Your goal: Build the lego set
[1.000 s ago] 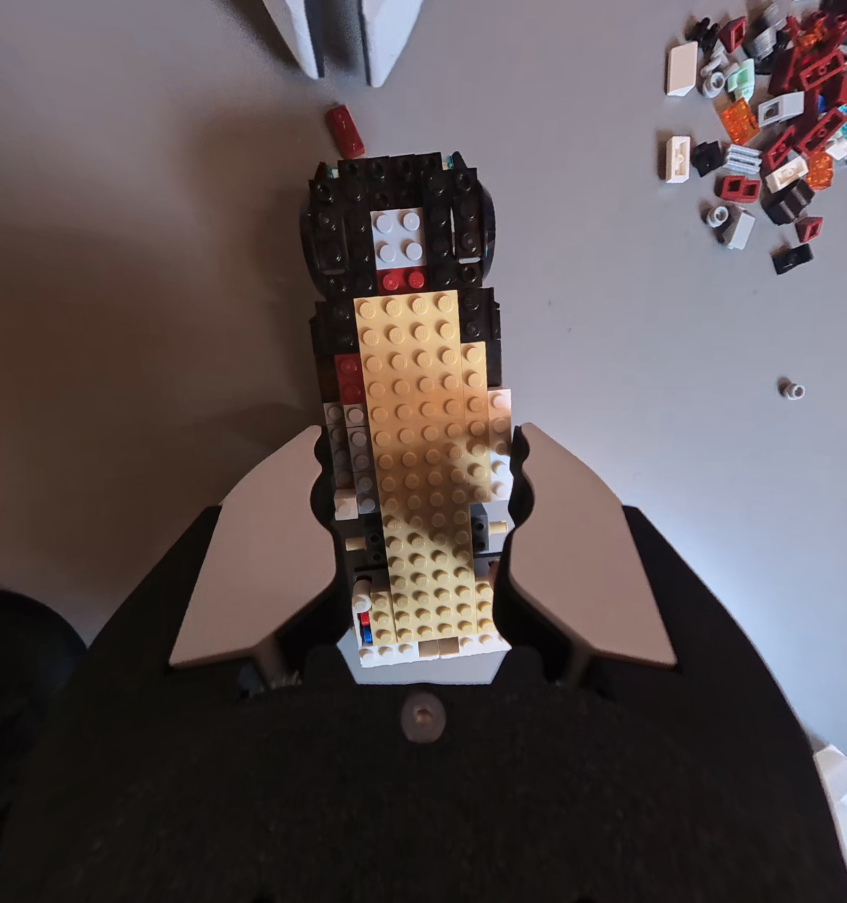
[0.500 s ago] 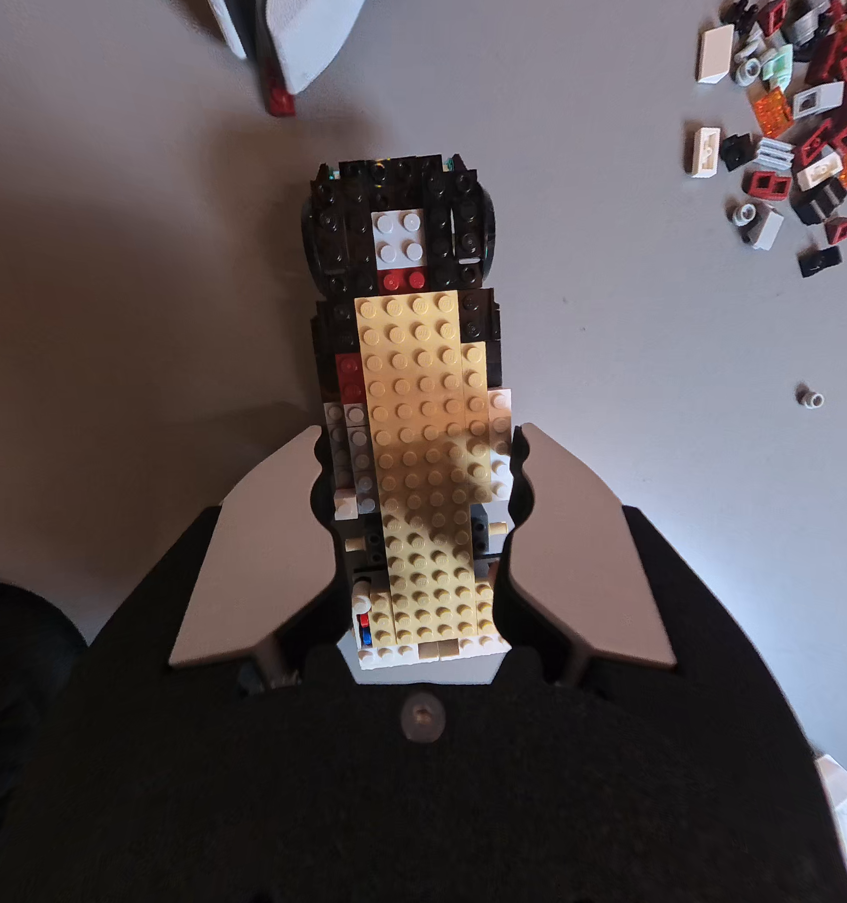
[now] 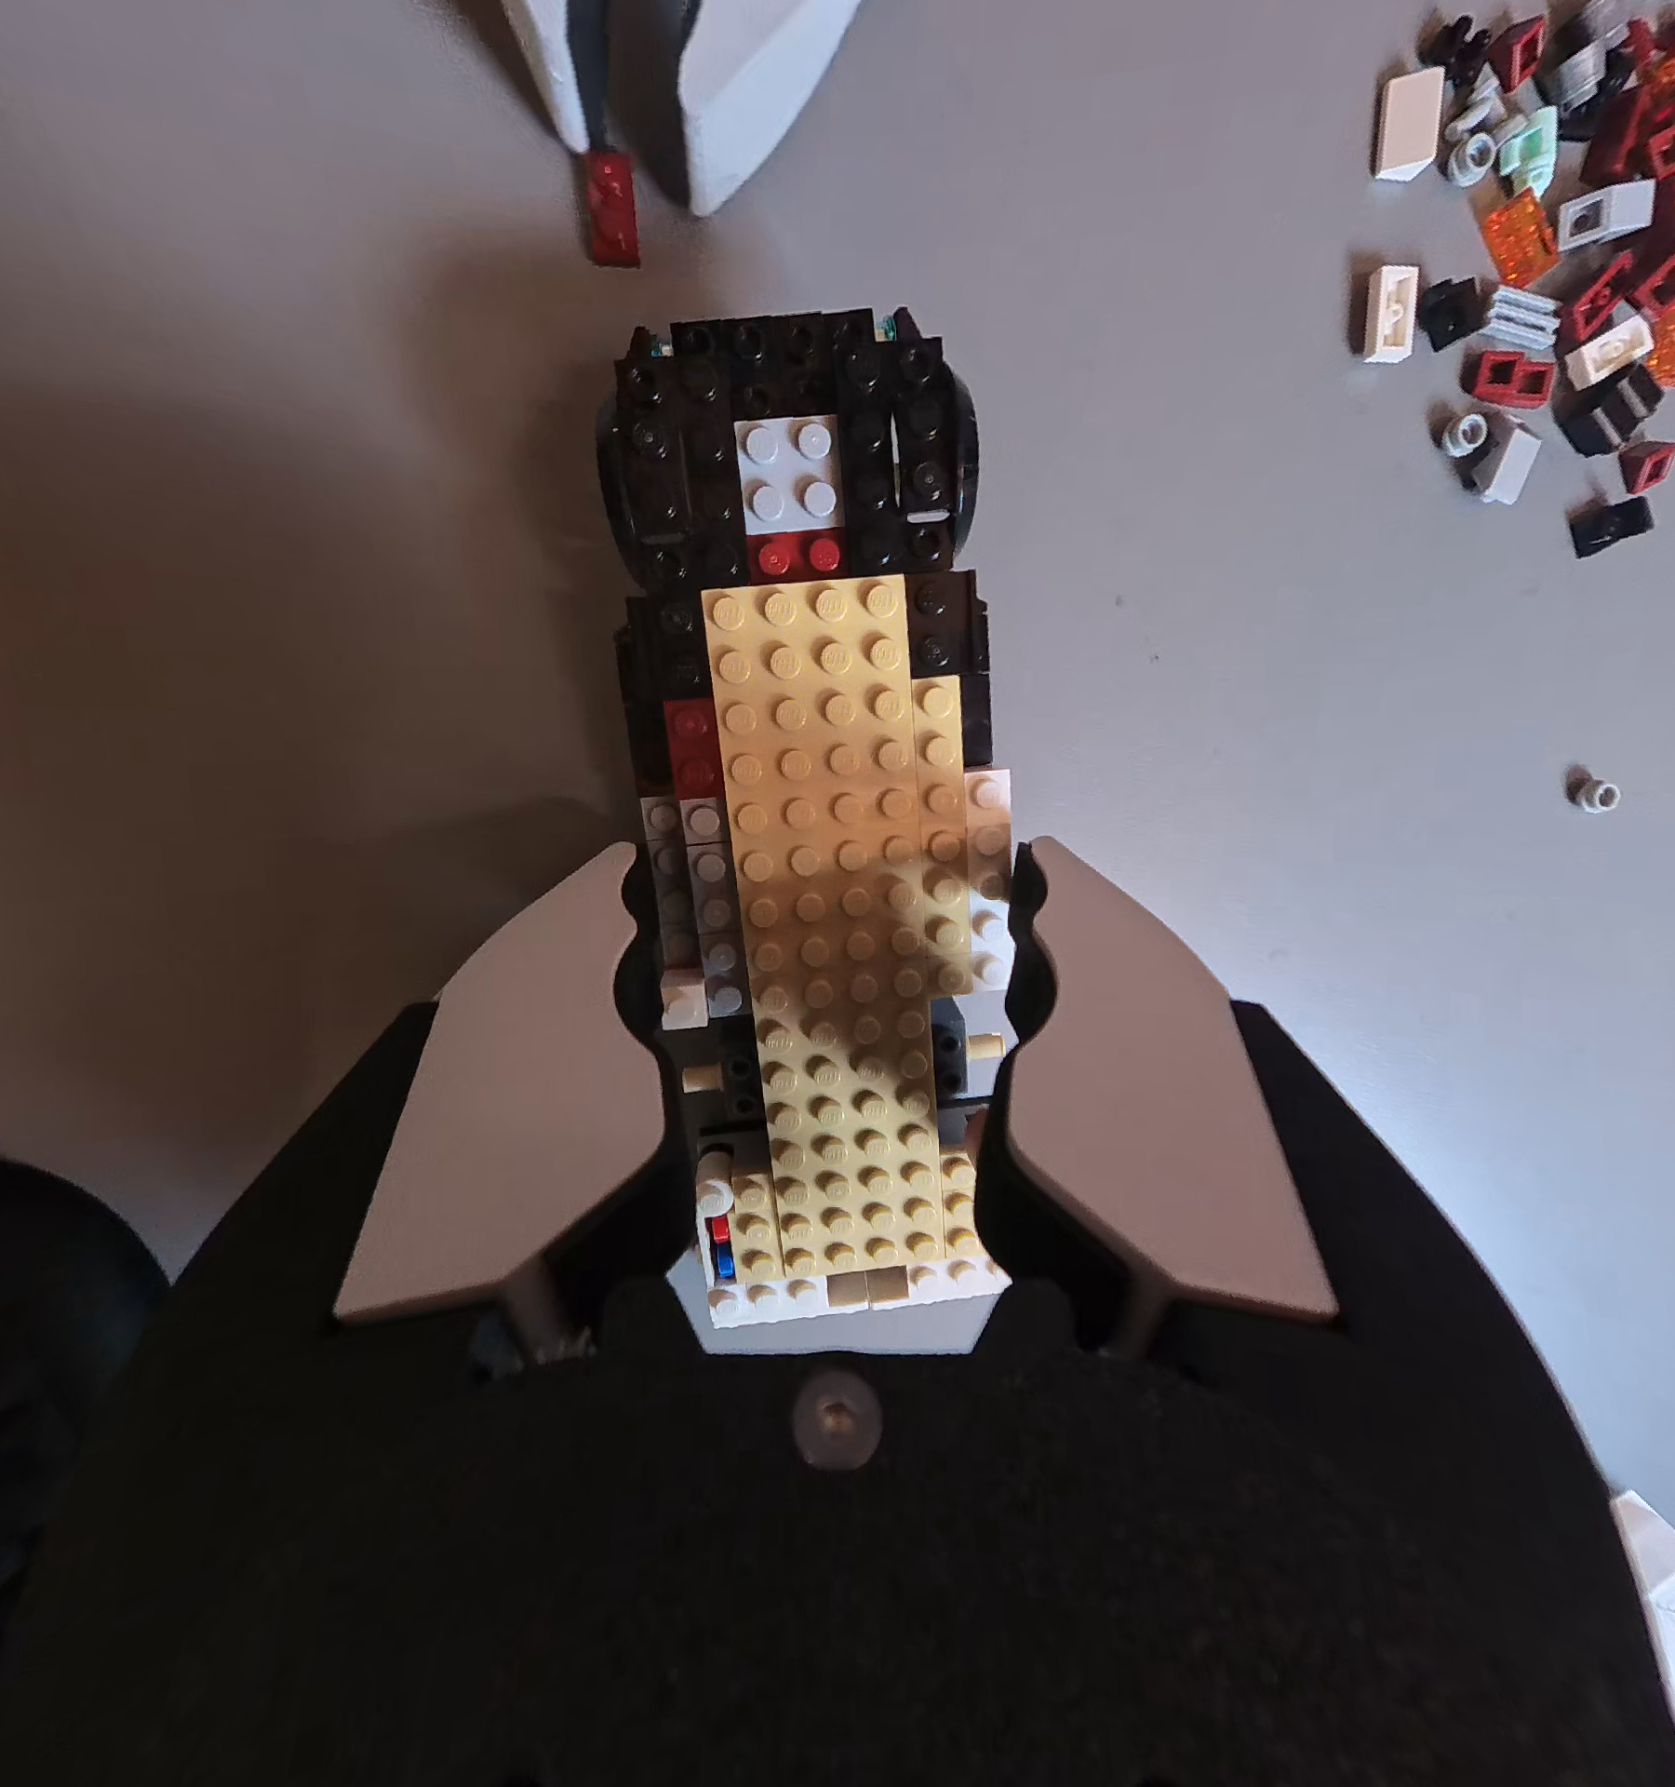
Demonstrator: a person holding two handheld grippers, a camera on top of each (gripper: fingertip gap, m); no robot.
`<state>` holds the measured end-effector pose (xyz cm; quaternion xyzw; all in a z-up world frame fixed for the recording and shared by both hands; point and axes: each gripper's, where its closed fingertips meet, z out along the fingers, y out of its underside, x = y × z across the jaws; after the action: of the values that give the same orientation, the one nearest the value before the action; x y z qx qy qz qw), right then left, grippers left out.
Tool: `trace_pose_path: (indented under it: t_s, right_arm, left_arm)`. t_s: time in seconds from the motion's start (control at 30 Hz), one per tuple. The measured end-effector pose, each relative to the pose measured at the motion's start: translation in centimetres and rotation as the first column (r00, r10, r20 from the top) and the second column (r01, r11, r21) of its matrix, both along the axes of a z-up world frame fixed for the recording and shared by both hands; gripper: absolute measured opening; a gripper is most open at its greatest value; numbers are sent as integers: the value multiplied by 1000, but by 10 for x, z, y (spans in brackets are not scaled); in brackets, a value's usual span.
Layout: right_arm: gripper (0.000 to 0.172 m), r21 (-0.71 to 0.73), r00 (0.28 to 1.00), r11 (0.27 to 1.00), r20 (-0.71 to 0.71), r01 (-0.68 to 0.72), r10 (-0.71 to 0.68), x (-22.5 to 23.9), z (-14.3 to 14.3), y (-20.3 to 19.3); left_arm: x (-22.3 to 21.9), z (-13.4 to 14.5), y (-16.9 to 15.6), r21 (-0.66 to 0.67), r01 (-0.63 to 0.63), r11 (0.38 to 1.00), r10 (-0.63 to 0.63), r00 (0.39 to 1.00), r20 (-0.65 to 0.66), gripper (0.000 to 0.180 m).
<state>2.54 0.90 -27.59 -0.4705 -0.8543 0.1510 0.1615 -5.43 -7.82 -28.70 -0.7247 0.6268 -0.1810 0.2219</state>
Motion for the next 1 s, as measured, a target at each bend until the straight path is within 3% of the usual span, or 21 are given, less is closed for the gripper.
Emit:
trace_pose_path:
  t_s: [0.17,0.37,0.63,0.77,1.0]
  right_arm:
    - [70,2,1000,1000,5,1,-1,1,0,1]
    - [70,8,1000,1000,18,-8,8,1,-2,0]
    - [70,4,1000,1000,15,-9,9,-1,-1,-2]
    - [70,2,1000,1000,27,-7,7,0,-2,-1]
    - [70,23,999,1000,42,-7,6,0,-3,1]
  left_arm:
    - [-15,3,22,75,-65,995,66,998,-15,14]
    - [6,8,-2,-2,-43,999,43,997,62,17]
    - [-6,6,27,97,-56,994,56,998,10,15]
    - [0,9,18,66,-31,997,28,999,44,16]
    - [7,4,10,-35,-260,965,262,963,57,26]
